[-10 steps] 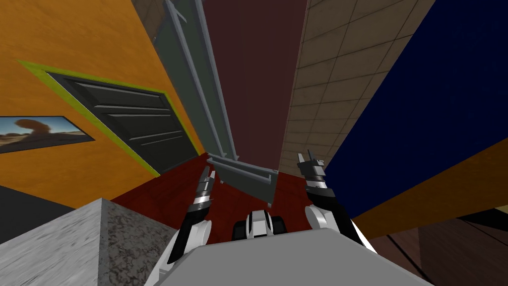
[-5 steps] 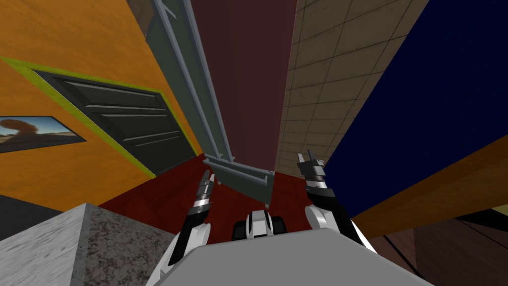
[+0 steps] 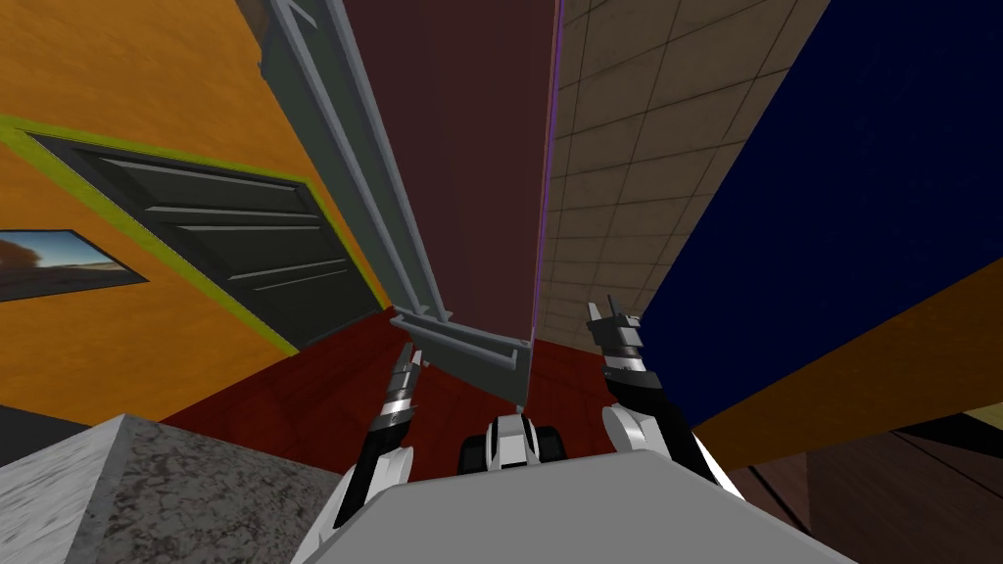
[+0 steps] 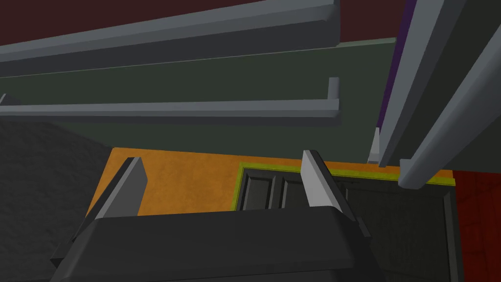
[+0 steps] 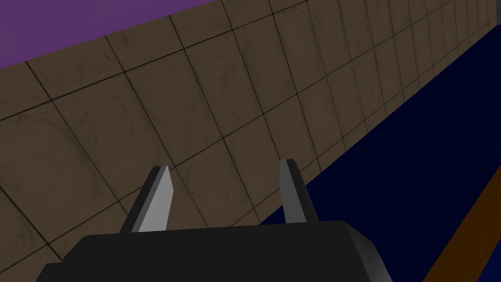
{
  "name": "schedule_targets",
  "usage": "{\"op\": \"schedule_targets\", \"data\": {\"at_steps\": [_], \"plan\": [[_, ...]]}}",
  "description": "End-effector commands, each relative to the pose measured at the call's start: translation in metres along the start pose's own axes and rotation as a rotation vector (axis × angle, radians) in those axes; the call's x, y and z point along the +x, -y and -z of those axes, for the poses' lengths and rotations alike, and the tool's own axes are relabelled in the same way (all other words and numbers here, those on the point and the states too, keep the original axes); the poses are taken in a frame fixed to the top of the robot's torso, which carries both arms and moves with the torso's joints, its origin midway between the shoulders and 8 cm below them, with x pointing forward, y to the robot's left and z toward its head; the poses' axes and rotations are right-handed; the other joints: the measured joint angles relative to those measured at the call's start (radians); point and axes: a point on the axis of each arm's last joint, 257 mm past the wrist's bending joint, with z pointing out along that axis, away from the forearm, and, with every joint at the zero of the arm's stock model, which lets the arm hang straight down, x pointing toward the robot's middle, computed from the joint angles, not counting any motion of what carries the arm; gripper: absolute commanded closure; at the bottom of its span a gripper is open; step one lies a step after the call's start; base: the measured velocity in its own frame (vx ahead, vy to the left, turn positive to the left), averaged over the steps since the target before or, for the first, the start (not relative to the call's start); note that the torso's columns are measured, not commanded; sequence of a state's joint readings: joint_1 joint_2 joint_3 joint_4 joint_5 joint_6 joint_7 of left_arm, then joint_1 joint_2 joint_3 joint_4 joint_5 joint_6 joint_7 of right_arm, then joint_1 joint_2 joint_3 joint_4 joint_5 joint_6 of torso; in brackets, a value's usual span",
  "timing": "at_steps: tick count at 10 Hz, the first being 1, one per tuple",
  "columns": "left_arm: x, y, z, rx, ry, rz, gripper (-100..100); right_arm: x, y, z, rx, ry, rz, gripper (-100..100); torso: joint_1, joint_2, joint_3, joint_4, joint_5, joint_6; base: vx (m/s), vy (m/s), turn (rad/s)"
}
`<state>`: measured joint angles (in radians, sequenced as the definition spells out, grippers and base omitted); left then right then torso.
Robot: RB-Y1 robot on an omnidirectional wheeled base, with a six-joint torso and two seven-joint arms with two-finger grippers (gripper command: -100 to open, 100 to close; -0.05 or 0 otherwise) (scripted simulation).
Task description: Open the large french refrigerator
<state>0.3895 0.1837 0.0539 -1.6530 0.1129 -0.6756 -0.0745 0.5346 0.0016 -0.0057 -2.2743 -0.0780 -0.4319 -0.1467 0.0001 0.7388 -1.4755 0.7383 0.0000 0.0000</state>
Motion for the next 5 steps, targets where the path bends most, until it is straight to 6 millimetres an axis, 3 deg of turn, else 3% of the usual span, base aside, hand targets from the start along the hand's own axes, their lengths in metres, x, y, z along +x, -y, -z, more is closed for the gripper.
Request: {"op": "schedule_targets", "data": {"at_steps": [1, 5], "plan": [[-0.006, -0.015, 0.005, -0.013, 0.010, -0.009, -100, 0.000, 0.000, 0.000, 0.000, 0.000, 0.000, 0, 0.002, 0.000, 0.000, 0.000, 0.000, 0.000, 0.018, -0.086, -0.026], [-0.011, -0.037, 0.016, -0.051, 0.017, -0.017, -100, 0.000, 0.000, 0.000, 0.000, 0.000, 0.000, 0, 0.000, -0.001, -0.001, 0.000, 0.000, 0.000, 0.017, -0.068, -0.014]]}}
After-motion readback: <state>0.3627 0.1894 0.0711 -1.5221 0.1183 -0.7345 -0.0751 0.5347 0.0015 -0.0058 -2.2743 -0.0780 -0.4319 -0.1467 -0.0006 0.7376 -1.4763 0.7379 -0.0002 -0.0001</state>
